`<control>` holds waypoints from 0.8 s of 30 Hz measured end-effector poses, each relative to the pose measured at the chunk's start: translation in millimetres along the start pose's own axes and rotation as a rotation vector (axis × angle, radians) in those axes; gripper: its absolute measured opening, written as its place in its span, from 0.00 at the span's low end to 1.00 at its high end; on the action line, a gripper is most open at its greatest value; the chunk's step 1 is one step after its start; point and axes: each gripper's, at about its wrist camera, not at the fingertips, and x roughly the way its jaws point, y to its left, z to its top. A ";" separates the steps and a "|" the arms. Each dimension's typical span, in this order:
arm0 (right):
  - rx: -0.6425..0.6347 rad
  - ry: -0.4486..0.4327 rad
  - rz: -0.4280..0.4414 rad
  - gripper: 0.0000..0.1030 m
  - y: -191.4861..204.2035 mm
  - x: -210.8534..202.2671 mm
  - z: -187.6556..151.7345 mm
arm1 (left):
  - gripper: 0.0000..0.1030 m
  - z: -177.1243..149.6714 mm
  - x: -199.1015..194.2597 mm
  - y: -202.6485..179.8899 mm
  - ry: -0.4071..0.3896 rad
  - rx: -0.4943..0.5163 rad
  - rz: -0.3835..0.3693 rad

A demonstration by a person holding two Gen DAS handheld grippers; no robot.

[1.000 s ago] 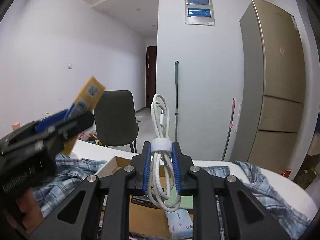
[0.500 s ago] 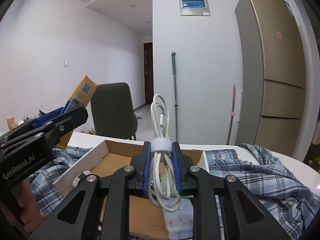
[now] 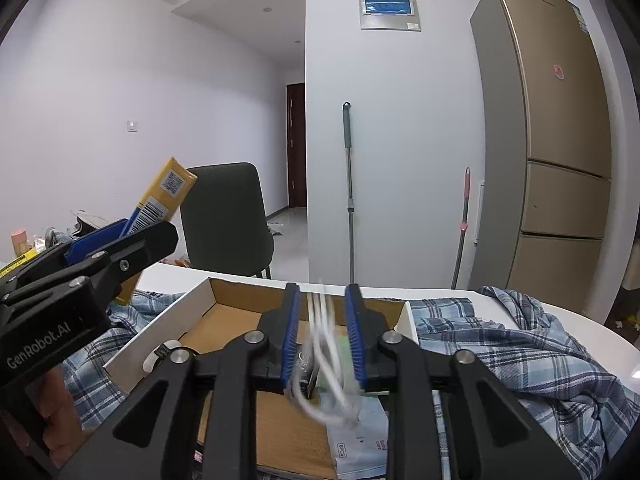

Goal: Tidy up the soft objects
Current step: 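Open both tools to release the Liqun box and cable into the box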

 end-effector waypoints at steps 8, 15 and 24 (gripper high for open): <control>-0.006 -0.002 -0.002 0.61 1.1 -0.5 0.1 | 0.81 -0.2 -2.5 -3.4 -0.009 0.012 0.005; -0.007 -0.003 -0.003 0.61 0.1 -0.2 0.1 | 0.81 0.0 -4.8 -4.2 -0.016 0.015 0.006; -0.005 -0.003 0.004 0.61 -1.7 -0.4 0.2 | 0.81 2.0 -5.6 -2.2 -0.016 0.006 0.008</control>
